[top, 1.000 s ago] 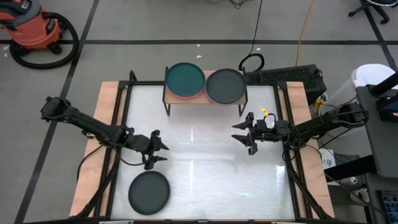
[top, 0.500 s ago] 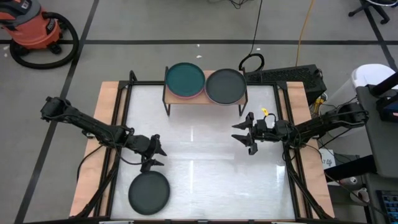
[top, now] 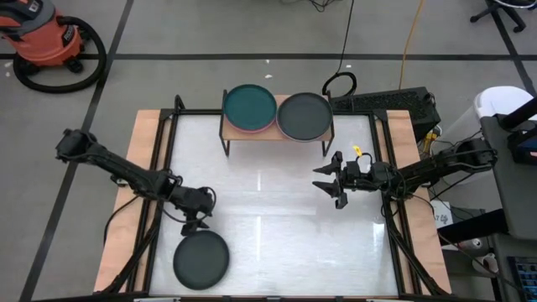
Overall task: Place and stack plates onto a shelf
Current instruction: Stack the black plate on top of the dark green plate on top of the shelf
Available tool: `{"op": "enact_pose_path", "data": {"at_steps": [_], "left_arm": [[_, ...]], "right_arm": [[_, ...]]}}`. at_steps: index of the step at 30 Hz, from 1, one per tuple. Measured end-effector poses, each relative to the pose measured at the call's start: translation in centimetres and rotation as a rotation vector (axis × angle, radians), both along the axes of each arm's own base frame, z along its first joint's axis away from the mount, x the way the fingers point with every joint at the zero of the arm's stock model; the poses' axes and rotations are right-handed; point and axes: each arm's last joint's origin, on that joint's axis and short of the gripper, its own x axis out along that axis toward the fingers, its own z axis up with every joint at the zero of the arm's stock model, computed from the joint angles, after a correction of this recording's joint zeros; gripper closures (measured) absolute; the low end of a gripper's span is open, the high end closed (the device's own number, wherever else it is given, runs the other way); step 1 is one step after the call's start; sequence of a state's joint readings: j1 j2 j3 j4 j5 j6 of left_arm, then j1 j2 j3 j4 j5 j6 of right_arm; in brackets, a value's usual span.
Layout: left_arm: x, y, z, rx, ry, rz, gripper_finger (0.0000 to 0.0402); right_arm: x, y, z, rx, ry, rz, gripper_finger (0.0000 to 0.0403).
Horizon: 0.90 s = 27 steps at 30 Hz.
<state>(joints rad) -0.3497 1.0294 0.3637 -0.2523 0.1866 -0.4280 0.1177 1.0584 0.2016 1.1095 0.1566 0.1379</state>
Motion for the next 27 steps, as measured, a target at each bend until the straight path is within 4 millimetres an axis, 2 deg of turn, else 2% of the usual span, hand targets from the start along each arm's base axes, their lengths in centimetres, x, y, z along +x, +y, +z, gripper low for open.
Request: {"op": "enact_pose_path", "data": {"at_steps": [5,13,27], "left_arm": [[-0.4,-1.1,0.1,-0.014,-0.005,-0.055,0.0163],[-0.9,-2.3,0.0,0.055,-0.027,-0.021,0.0163],[-0.5,-4.3,-2.3,0.067,0.062,-0.012,0.0163]], "right_arm": [[0.0,0.0,0.0,0.0,0.003,0.0,0.0206],[0.0,0.0,0.0,0.004,0.003,0.001,0.0206],[0.0,0.0,0.0,0.007,0.004,0.0,0.0206]]}}
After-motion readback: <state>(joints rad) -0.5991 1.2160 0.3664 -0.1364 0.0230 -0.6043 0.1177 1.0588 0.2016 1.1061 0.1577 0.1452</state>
